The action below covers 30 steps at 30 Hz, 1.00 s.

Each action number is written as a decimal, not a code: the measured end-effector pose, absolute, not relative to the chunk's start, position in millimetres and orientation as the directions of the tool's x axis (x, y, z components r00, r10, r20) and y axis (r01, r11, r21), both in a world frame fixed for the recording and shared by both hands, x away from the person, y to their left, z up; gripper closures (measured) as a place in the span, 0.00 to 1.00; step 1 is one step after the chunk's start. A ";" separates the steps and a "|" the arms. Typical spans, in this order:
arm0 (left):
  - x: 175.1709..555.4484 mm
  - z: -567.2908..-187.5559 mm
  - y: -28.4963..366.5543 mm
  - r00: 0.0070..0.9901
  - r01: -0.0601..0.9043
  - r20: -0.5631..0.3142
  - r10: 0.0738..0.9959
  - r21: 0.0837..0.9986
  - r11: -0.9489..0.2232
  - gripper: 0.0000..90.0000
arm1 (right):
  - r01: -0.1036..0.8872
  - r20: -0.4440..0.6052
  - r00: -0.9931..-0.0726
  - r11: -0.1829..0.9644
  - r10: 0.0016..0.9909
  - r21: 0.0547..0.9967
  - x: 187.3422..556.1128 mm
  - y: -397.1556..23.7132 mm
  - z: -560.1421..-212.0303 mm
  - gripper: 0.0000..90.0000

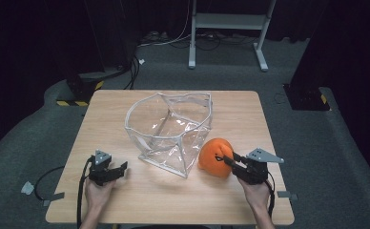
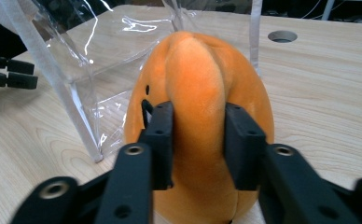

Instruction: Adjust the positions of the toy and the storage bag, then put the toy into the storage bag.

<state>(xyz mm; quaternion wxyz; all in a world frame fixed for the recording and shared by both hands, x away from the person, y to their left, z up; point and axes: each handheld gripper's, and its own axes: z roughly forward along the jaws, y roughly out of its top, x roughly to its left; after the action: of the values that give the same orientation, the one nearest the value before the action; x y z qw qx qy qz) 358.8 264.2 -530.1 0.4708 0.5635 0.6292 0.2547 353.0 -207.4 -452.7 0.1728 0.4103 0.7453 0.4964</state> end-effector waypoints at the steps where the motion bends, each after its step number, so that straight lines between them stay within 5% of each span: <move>1: 360.2 -531.5 264.0 0.073 0.467 -0.300 0.951 0.853 0.233 0.30 | 0.437 0.146 -0.598 0.169 0.788 0.883 352.6 -207.7 -452.6 0.66; 11: 363.8 -537.4 264.1 0.053 0.475 -0.281 0.958 0.851 0.223 0.30 | 0.419 0.130 -0.567 0.148 0.814 0.896 349.0 -209.8 -452.5 0.35; 30: 363.7 -537.6 263.9 0.041 0.477 -0.281 0.959 0.849 0.229 0.30 | 0.414 0.146 -0.530 0.105 0.835 0.904 343.9 -225.1 -468.0 0.15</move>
<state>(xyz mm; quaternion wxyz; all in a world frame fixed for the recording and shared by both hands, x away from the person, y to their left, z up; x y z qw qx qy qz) 363.7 263.9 -537.6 0.4531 0.5613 0.6396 0.2658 343.9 -225.1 -468.0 0.2082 0.4380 0.7134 0.5059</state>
